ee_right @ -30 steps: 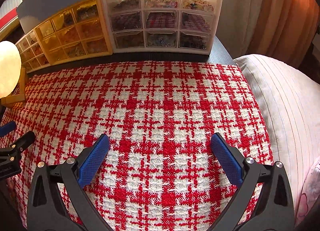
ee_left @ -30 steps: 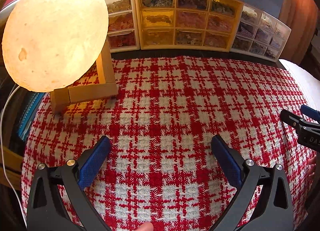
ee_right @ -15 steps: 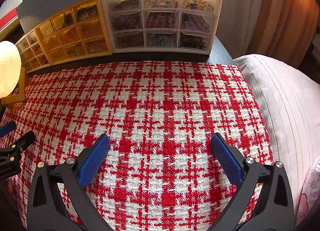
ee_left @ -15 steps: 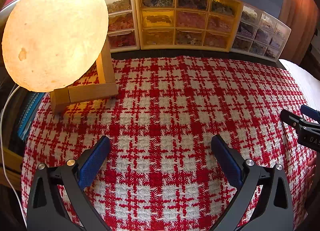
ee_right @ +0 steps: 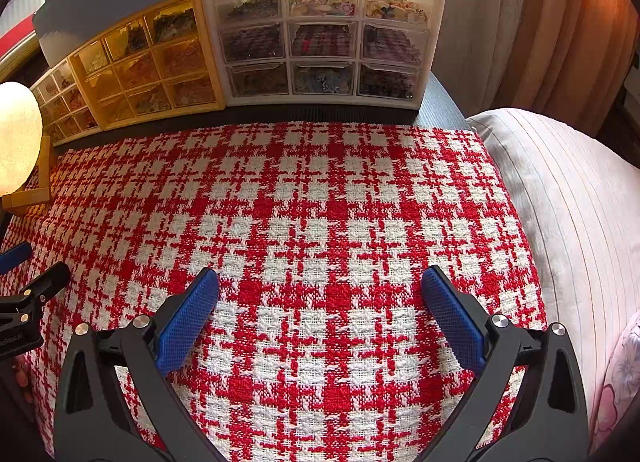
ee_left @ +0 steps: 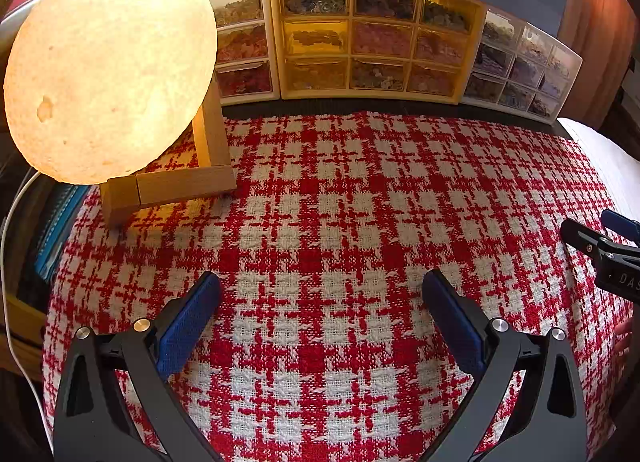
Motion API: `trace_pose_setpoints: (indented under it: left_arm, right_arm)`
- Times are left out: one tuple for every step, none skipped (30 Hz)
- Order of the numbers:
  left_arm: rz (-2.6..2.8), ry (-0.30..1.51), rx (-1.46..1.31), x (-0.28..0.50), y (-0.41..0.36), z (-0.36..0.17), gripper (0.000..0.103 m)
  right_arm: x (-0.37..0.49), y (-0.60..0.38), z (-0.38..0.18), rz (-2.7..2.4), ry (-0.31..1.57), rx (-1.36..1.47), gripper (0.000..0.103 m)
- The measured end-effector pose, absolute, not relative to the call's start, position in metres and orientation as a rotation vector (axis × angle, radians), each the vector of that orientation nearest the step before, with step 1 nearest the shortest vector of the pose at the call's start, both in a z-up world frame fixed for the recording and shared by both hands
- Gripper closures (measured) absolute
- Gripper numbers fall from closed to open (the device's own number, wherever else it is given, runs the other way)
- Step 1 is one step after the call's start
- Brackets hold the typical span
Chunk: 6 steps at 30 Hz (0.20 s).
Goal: Organize jewelry
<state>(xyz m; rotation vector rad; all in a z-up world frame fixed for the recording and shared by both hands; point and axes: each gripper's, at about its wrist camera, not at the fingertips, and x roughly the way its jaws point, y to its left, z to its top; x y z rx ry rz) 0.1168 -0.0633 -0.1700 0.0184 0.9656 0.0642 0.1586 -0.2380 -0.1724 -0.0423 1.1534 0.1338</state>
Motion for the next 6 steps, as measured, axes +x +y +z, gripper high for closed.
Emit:
trace_pose_setpoints:
  left_arm:
    - [0.064, 0.965, 0.018, 0.1163, -0.0635, -0.17, 0.003]
    - [0.065, 0.965, 0.019, 0.1163, -0.0637, -0.1702, 0.003]
    - [0.064, 0.965, 0.018, 0.1159, -0.0632, -0.1699, 0.003]
    - [0.064, 0.965, 0.019, 0.1162, -0.0633, -0.1702, 0.003]
    - [0.064, 0.965, 0.019, 0.1163, -0.0637, -0.1703, 0.003]
    - [0.064, 0.964, 0.019, 0.1088, -0.063, -0.1686, 0.003]
  right_arm:
    - [0.1583, -0.2379, -0.1724, 0.134, 1.153, -0.042, 0.006]
    - [0.1583, -0.2387, -0.1722, 0.134, 1.153, -0.042, 0.006]
    - [0.158, -0.238, -0.1723, 0.134, 1.153, -0.042, 0.006]
    - [0.1585, -0.2388, -0.1722, 0.134, 1.153, -0.042, 0.006]
    - [0.1585, -0.2385, -0.1723, 0.134, 1.153, -0.042, 0.006]
    - [0.1584, -0.2381, -0.1724, 0.134, 1.153, -0.042, 0.006]
